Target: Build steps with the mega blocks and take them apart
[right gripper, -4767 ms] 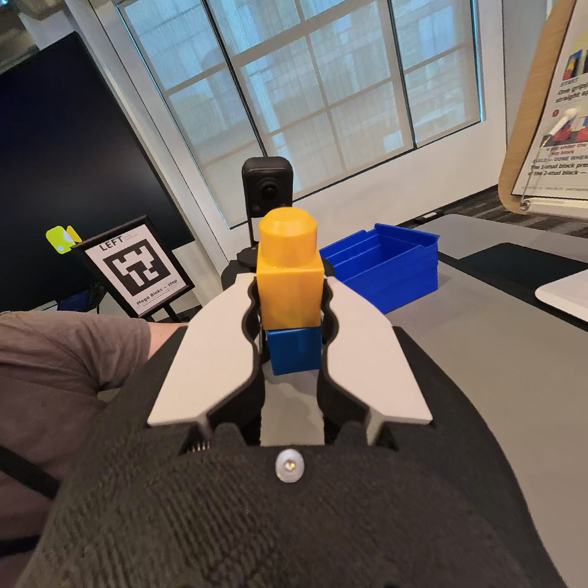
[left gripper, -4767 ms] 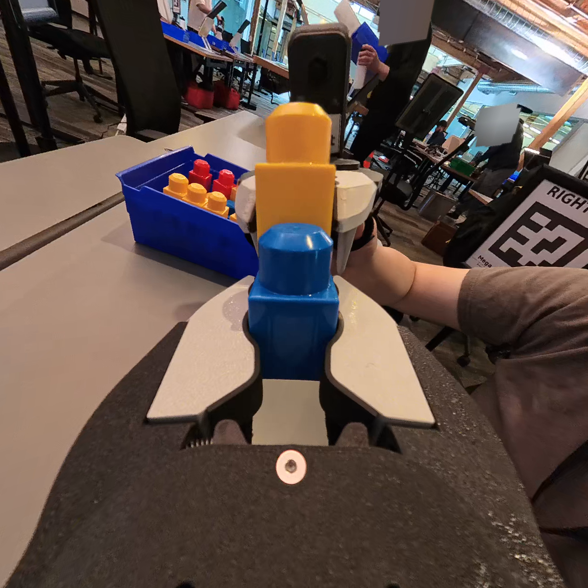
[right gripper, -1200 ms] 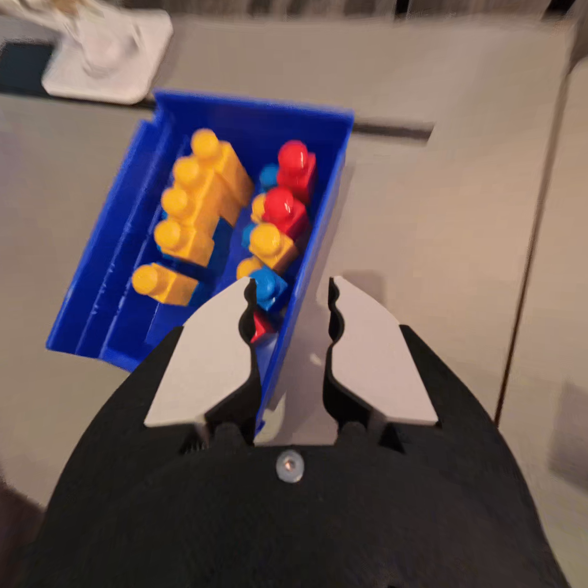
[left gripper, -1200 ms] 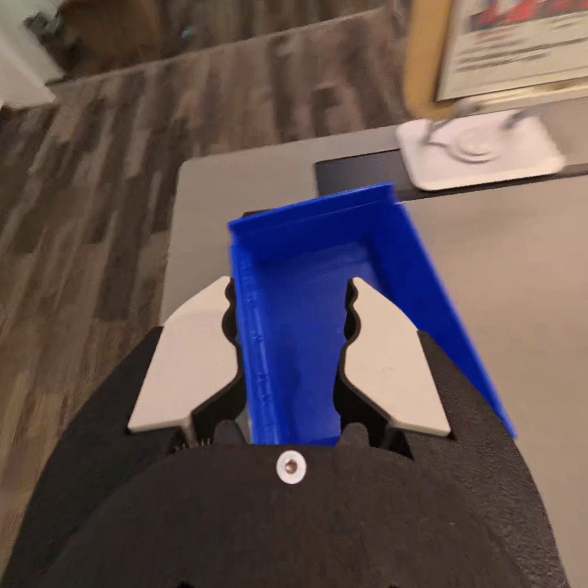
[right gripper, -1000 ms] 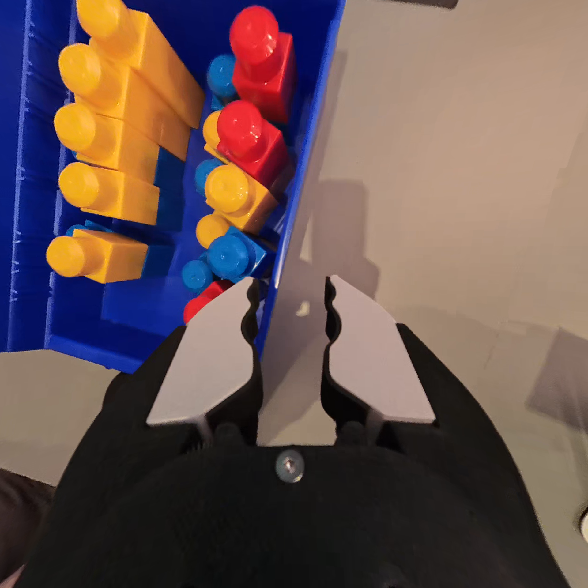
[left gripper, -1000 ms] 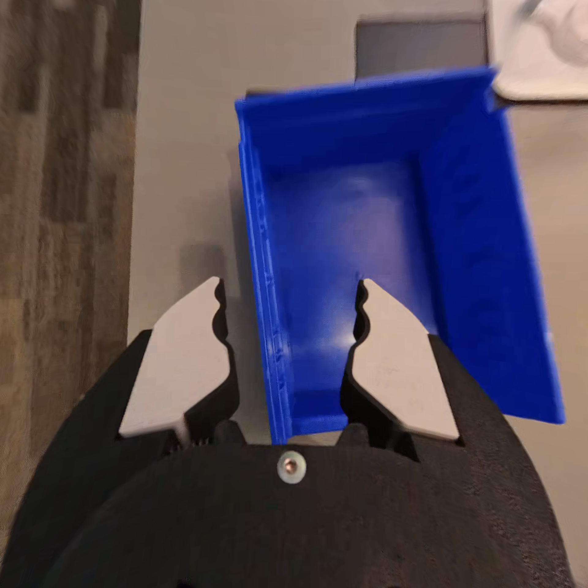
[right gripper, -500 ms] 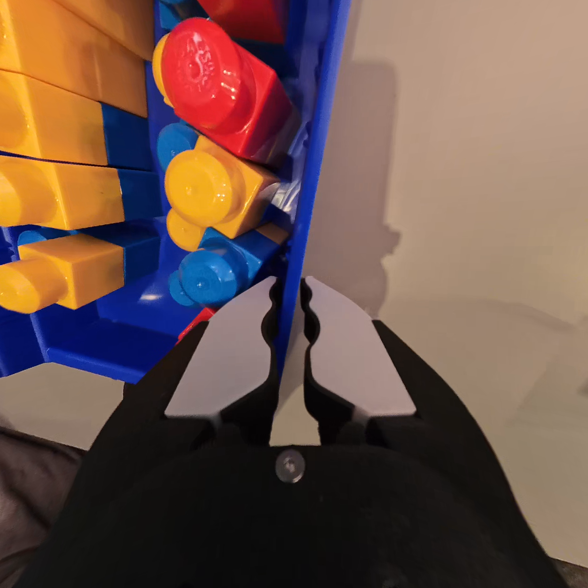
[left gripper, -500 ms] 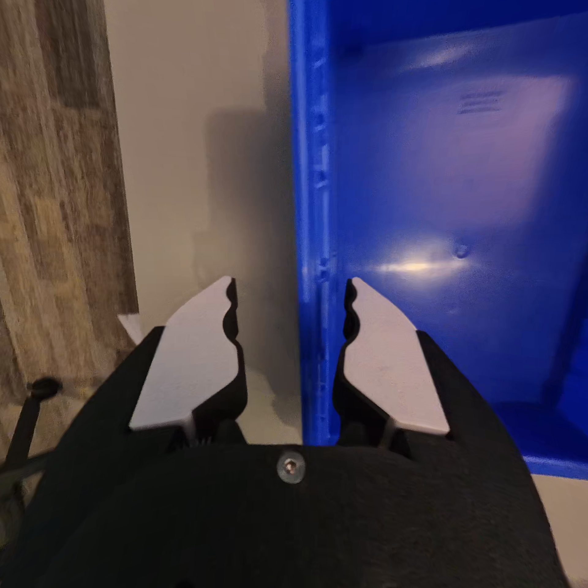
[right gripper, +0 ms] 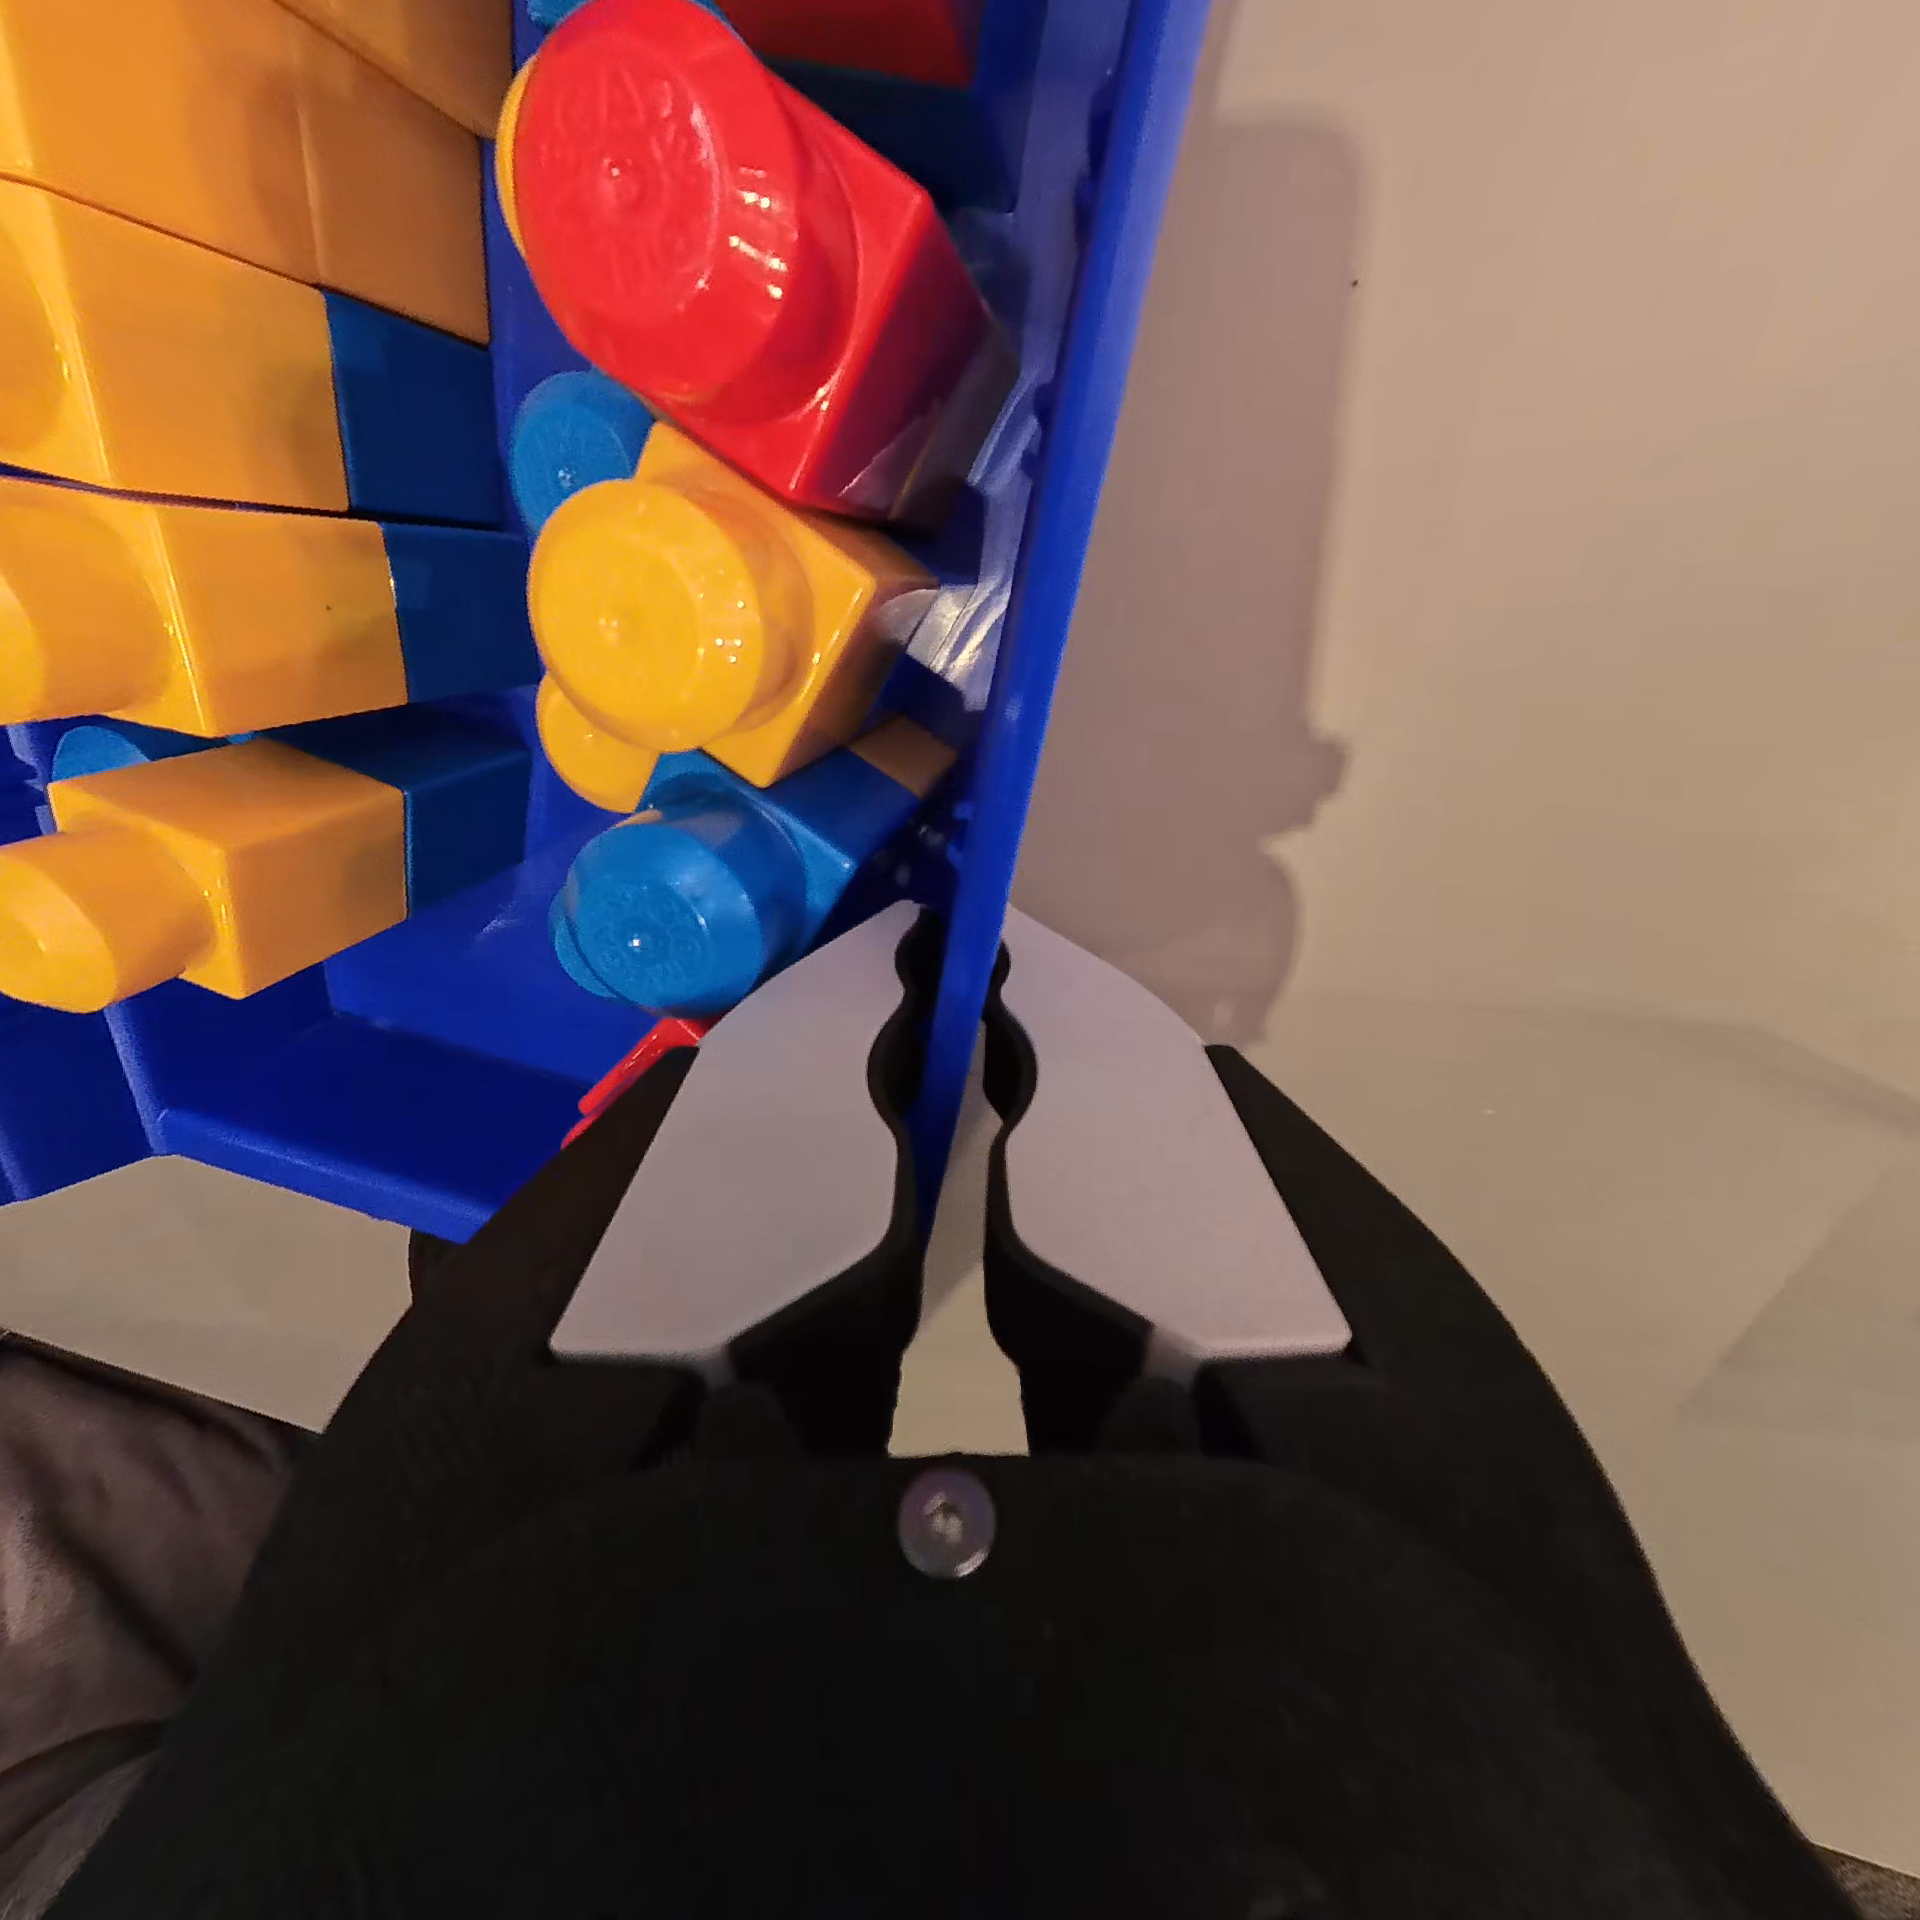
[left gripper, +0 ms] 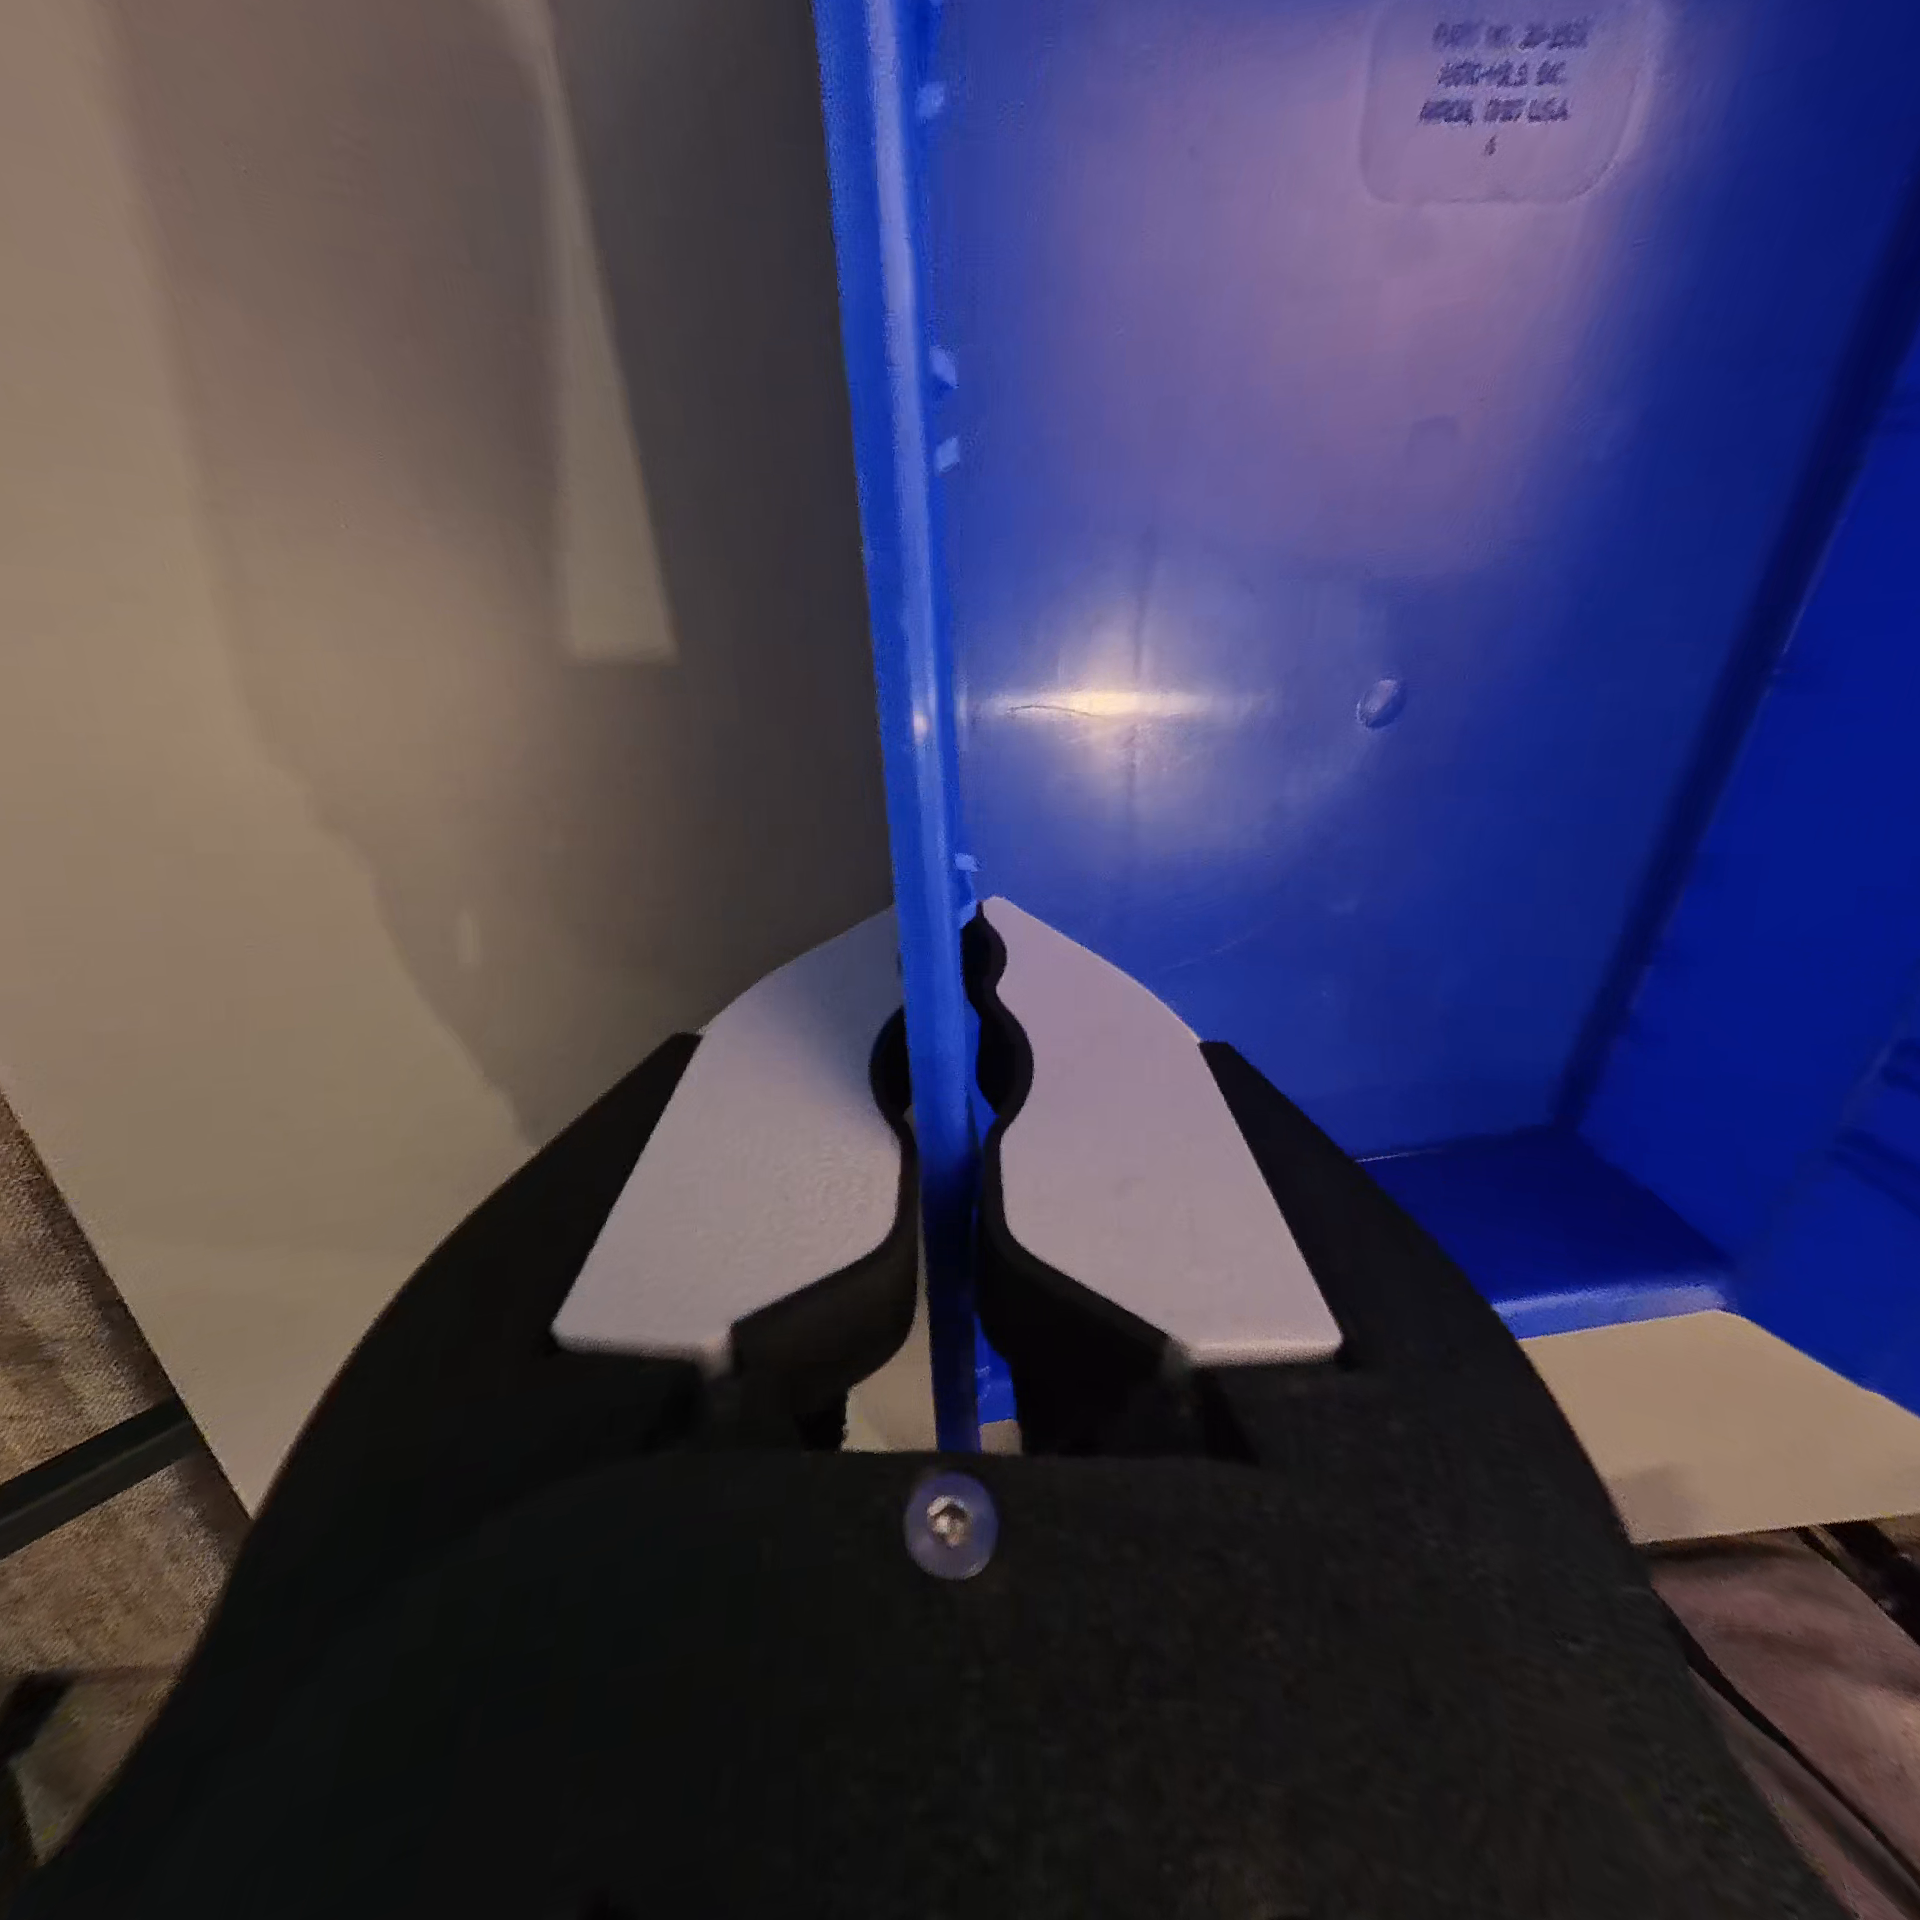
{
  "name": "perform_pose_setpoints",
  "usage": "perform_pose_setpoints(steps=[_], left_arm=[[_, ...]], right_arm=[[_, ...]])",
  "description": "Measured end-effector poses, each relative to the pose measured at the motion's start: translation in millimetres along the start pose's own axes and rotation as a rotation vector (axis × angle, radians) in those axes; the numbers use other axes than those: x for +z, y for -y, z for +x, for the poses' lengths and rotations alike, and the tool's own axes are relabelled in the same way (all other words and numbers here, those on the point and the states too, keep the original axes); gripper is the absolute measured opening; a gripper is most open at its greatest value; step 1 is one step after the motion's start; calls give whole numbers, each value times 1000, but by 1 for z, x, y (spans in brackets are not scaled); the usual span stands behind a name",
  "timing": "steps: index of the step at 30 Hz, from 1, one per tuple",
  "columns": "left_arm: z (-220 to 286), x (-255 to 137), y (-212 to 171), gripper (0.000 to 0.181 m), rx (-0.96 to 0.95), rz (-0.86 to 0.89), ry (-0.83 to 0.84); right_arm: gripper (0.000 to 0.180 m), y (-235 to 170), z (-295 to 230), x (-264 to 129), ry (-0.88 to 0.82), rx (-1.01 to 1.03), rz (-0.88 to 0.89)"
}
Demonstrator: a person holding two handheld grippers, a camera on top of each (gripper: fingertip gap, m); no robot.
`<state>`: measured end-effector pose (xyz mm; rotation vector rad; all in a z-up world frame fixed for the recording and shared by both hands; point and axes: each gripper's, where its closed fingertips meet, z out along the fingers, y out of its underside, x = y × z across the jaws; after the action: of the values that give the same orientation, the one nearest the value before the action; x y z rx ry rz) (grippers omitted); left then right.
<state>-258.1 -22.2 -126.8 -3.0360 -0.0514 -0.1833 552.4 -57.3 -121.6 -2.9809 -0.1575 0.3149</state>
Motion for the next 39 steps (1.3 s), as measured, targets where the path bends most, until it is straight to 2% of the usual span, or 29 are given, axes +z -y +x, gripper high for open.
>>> perform_pose_setpoints(steps=[12, 31, 39], left_arm=[[23, 3, -5, 7, 70, -49, -24], [129, 16, -9, 10, 238, -115, -9], [187, 26, -9, 25, 429, -76, 82]], right_arm=[[8, 0, 0, 0, 12, -15, -3], [7, 1, -1, 2, -26, 4, -13], [7, 8, -57, 14, -42, 5, -41]])
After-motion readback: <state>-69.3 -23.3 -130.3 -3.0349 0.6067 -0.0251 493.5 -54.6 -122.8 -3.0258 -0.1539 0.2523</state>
